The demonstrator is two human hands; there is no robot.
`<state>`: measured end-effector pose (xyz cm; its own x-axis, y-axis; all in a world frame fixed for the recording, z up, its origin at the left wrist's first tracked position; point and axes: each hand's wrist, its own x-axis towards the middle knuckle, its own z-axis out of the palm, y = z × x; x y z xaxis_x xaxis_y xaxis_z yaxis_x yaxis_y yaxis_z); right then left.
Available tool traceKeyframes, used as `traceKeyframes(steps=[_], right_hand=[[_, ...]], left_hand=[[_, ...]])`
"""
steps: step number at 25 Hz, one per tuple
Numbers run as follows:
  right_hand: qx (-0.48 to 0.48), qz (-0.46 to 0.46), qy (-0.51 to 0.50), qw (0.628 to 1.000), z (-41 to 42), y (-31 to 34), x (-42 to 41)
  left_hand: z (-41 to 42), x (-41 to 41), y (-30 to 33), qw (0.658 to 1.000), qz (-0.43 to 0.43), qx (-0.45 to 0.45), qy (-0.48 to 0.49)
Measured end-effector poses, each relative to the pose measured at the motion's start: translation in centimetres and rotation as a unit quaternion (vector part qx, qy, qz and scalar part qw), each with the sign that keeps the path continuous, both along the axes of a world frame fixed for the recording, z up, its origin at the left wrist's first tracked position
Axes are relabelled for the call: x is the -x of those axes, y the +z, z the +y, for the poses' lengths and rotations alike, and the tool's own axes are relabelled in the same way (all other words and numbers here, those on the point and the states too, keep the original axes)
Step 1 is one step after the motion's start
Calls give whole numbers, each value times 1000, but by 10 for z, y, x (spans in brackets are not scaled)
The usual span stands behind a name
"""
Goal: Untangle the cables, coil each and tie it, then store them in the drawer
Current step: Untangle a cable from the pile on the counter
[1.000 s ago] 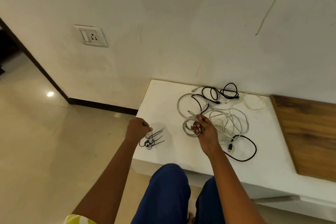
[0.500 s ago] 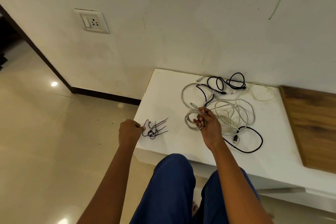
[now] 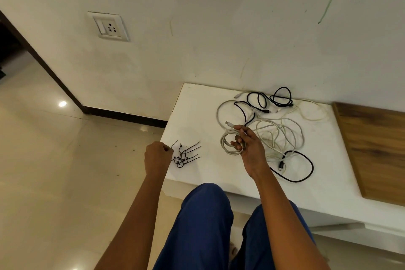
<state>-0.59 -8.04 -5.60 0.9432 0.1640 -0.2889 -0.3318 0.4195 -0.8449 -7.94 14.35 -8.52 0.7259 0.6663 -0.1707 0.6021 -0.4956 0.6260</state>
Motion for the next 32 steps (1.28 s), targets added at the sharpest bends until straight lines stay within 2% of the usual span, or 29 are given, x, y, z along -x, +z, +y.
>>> traceKeyframes(steps=[5, 8, 11, 15, 21, 23, 26, 28, 32], right_hand=[[66, -31, -8, 997, -2, 4, 0], [135, -62, -28, 988, -5, 6, -2], [162, -74, -29, 984, -9, 9, -3], [193, -78, -29, 978, -19, 13, -10], [207, -119, -134, 962, -31, 13, -23], [205, -128, -148, 959, -36, 13, -27], [251, -151, -141, 946, -41, 11, -31], [282, -162, -113, 939, -44, 11, -33], [284, -181, -54, 940, -51, 9, -35]], left_hand=[[-7, -31, 21, 997, -73, 24, -2], [-42, -57, 41, 976, -155, 155, -18], [-87, -77, 51, 944, -167, 284, -21], [-131, -92, 56, 889, -190, 415, 33], [-160, -93, 57, 857, -202, 471, 53], [-164, -91, 55, 838, -206, 504, 49], [-165, -87, 49, 798, -200, 567, 43], [-165, -83, 48, 795, -172, 582, -4], [-163, -82, 47, 789, -150, 591, -71]])
